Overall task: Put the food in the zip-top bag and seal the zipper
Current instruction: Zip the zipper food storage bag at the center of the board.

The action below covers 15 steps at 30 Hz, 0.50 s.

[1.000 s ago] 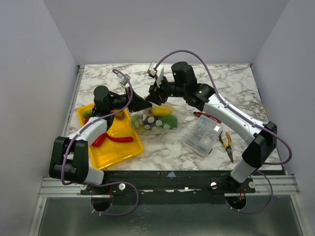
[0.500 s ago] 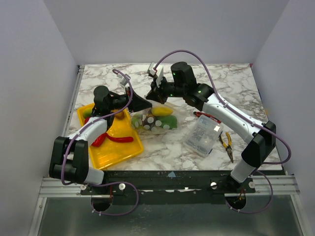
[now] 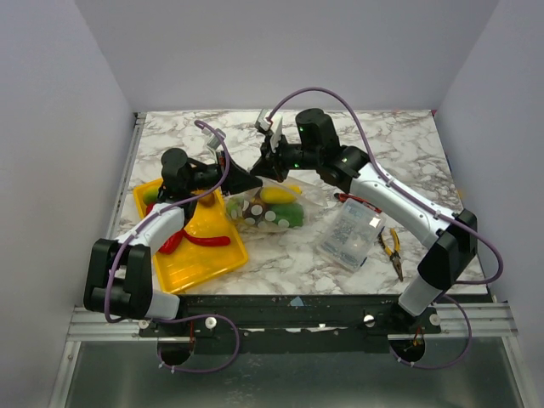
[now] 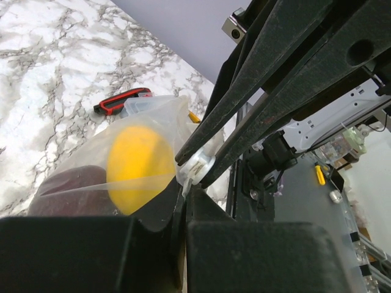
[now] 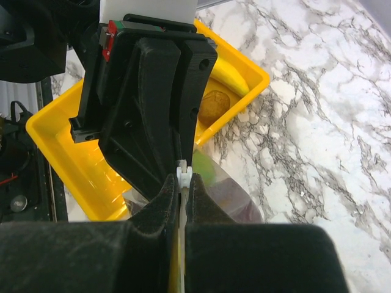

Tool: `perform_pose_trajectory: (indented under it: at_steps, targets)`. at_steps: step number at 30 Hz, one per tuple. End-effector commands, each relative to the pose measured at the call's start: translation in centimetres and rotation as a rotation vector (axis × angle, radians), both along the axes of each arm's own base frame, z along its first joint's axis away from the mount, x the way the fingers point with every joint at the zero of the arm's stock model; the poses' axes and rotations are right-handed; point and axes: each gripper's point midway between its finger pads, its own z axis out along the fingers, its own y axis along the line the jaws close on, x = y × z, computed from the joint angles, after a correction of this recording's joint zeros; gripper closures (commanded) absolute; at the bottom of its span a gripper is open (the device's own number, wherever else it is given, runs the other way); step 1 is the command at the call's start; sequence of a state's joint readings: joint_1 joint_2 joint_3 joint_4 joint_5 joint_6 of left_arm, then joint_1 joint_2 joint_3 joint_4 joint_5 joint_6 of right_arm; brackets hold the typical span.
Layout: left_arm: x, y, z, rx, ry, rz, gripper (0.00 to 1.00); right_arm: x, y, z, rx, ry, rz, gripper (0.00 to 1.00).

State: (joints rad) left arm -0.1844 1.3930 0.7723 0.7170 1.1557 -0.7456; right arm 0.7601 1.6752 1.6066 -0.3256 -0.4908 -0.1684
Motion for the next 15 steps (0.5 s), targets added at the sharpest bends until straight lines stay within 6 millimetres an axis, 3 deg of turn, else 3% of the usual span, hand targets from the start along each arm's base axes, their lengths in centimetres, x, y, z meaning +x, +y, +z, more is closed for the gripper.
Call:
perform_pose_trajectory:
  at_steps: [1,15]
  targets:
    - [0.0,0.5,2.1,-0.048,-0.089,0.01,1.0,-0.8,-0.9,0.6,0.022,0.006,-0.006,1.0]
    - [1.8,3.2,2.2,-0.076,-0.049,0.115,1.0,-1.0,-3.9,0.1,0.007,0.022,-0.111,1.0]
